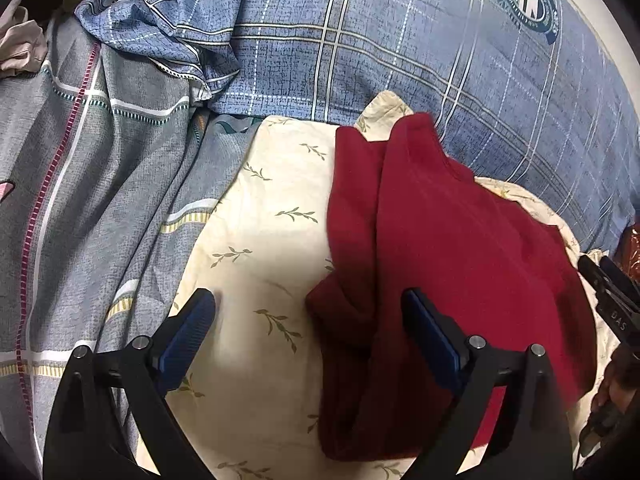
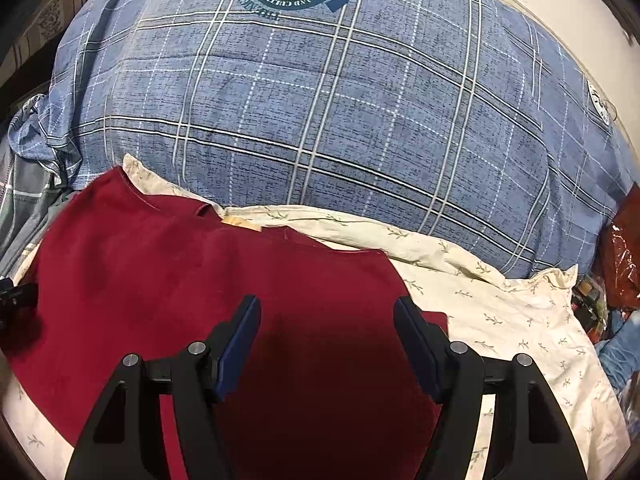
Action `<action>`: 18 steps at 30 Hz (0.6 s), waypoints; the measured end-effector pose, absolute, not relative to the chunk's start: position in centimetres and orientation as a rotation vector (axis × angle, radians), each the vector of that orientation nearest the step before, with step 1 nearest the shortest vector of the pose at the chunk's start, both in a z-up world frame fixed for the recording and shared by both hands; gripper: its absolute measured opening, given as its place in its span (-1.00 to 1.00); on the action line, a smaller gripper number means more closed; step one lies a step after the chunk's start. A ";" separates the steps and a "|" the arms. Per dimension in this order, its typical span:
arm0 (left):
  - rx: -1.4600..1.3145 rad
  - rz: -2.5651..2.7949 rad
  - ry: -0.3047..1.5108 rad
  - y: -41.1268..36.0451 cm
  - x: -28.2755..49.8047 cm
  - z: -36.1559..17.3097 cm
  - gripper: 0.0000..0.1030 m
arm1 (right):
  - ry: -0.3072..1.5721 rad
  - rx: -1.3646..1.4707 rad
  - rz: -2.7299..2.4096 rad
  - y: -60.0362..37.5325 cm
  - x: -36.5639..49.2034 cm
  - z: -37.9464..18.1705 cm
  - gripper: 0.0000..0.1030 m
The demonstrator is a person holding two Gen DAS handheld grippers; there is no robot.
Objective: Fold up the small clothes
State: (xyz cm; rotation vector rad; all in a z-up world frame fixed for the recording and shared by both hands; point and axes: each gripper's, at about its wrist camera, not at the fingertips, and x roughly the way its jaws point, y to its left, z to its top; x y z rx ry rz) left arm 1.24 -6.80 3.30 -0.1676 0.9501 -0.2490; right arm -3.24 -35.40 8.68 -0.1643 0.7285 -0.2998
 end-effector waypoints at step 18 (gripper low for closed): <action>-0.198 -0.281 0.979 -6.0 0.4 3.6 0.86 | 1.049 -0.043 0.237 -18.1 11.6 6.8 0.57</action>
